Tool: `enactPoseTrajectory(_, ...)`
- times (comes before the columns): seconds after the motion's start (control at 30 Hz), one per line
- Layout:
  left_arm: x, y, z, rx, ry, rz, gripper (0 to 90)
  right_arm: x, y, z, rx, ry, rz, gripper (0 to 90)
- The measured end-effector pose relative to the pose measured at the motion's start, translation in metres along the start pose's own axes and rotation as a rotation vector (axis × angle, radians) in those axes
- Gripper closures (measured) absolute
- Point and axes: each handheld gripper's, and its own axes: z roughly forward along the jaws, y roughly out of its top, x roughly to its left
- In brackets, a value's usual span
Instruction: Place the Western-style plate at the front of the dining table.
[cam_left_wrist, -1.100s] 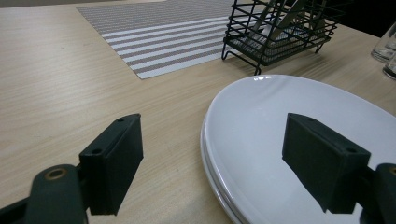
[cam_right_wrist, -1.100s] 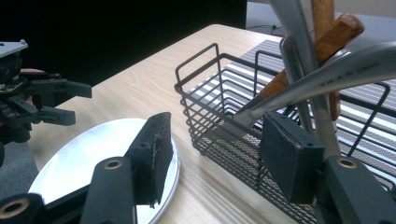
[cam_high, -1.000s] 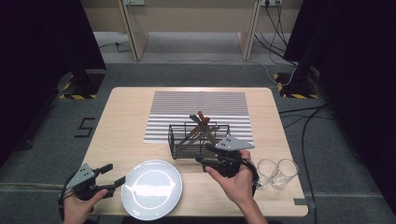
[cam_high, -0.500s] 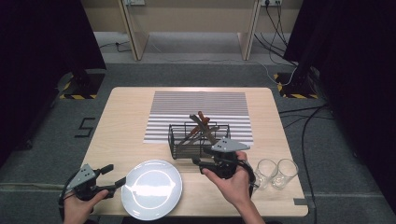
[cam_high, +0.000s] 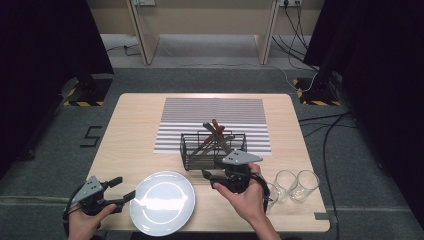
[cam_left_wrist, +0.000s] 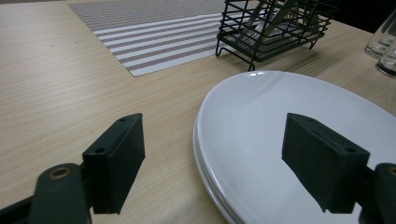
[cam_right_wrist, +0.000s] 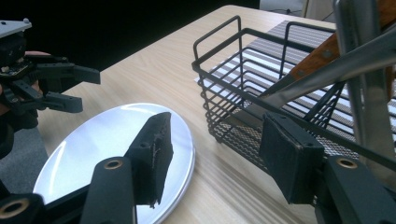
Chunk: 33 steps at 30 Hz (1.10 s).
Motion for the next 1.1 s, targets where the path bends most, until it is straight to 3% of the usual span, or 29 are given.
enactPoseTrajectory(1.1,-0.003,0.000,0.001,0.012,-0.024,0.009,21.5,0.005,-0.017,0.024,0.080,0.035,0.013,43.5)
